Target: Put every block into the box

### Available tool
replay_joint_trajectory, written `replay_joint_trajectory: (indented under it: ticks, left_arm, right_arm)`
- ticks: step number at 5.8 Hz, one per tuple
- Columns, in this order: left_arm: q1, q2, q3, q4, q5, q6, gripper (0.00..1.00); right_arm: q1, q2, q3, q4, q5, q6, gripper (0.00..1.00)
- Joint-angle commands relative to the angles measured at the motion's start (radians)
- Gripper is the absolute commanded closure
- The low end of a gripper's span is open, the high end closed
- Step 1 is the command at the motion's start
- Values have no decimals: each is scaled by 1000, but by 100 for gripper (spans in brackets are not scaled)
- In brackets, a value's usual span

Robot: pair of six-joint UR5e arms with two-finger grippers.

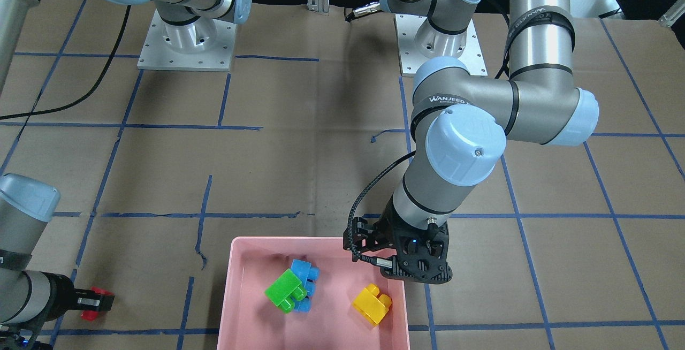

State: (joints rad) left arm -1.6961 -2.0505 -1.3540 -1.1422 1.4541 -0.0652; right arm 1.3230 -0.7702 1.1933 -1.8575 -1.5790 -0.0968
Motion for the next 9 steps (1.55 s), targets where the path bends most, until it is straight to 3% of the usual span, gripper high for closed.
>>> replay_joint_trajectory:
  ticks: [1, 2, 4, 6, 7, 9]
  left_arm:
    - [6, 154, -68, -184, 110, 8, 0]
    - [4, 229, -98, -270, 111, 8, 0]
    - [41, 378, -122, -432, 118, 15, 0]
    - [62, 421, -117, -432, 121, 31, 0]
    - [62, 423, -123, -430, 120, 33, 0]
    - [62, 427, -123, -427, 111, 31, 0]
  right_arm:
    - [1, -6, -15, 21, -16, 0, 81]
    - [1, -6, -18, 21, -16, -3, 86]
    - [2, -73, -43, 30, -30, 2, 86]
    - [68, -180, -108, 213, -13, 122, 86]
    - [175, -201, -159, 283, -15, 229, 86]
    - [423, -187, -221, 291, 3, 584, 85]
